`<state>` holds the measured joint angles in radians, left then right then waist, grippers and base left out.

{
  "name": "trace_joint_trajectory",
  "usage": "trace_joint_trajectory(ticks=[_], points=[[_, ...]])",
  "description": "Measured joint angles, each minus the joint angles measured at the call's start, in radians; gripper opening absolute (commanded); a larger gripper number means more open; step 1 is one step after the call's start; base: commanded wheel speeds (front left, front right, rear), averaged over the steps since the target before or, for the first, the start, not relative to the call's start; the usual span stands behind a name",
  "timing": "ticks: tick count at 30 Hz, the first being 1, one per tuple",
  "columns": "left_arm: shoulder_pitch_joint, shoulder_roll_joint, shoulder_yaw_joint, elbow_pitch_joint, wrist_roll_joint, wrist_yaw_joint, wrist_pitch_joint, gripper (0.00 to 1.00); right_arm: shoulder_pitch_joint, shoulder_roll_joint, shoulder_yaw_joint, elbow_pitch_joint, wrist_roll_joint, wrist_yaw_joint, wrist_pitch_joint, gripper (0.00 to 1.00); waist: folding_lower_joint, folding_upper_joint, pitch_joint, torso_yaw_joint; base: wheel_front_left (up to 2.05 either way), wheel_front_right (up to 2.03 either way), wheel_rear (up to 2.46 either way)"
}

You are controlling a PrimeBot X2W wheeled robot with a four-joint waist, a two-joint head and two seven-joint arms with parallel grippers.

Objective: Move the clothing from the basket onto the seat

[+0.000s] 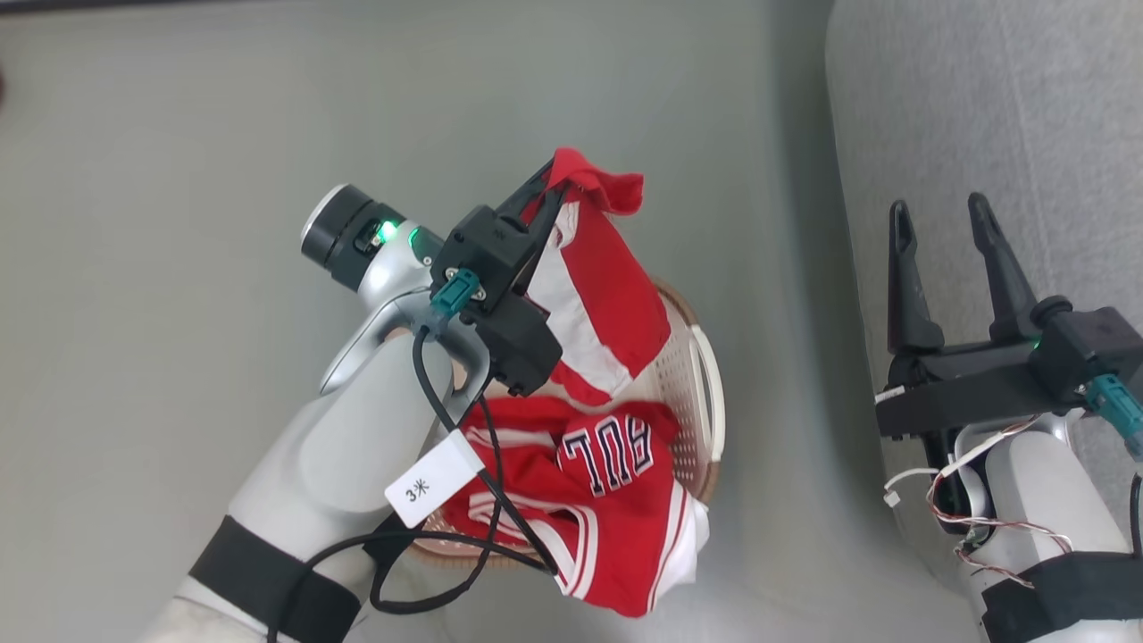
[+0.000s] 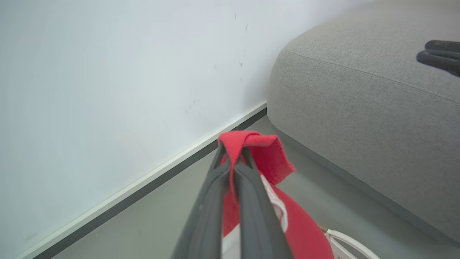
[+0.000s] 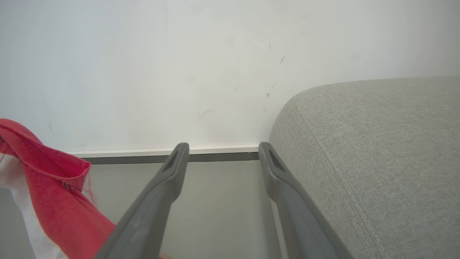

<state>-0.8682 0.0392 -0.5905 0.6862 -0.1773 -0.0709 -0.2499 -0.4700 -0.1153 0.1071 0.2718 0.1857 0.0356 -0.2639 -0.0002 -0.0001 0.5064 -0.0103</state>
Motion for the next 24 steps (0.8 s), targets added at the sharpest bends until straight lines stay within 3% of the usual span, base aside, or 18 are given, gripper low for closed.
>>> trace_joint_trajectory(ticks=[14, 24], points=[[-0.059, -0.002, -0.060, -0.028, -0.127, -0.023, 0.030, 0.00, 0.055, 0.005, 0.002, 0.080, 0.000, 0.018, 0.006, 1.00, 0.0001, 0.0000, -0.173, 0.042, 0.00, 0.00, 0.00], [-0.066, -0.002, -0.067, -0.007, -0.208, -0.035, 0.068, 0.00, 0.094, 0.019, 0.067, 0.147, -0.009, 0.045, 0.007, 1.00, 0.0000, 0.0000, -0.306, 0.054, 0.00, 0.00, 0.00]])
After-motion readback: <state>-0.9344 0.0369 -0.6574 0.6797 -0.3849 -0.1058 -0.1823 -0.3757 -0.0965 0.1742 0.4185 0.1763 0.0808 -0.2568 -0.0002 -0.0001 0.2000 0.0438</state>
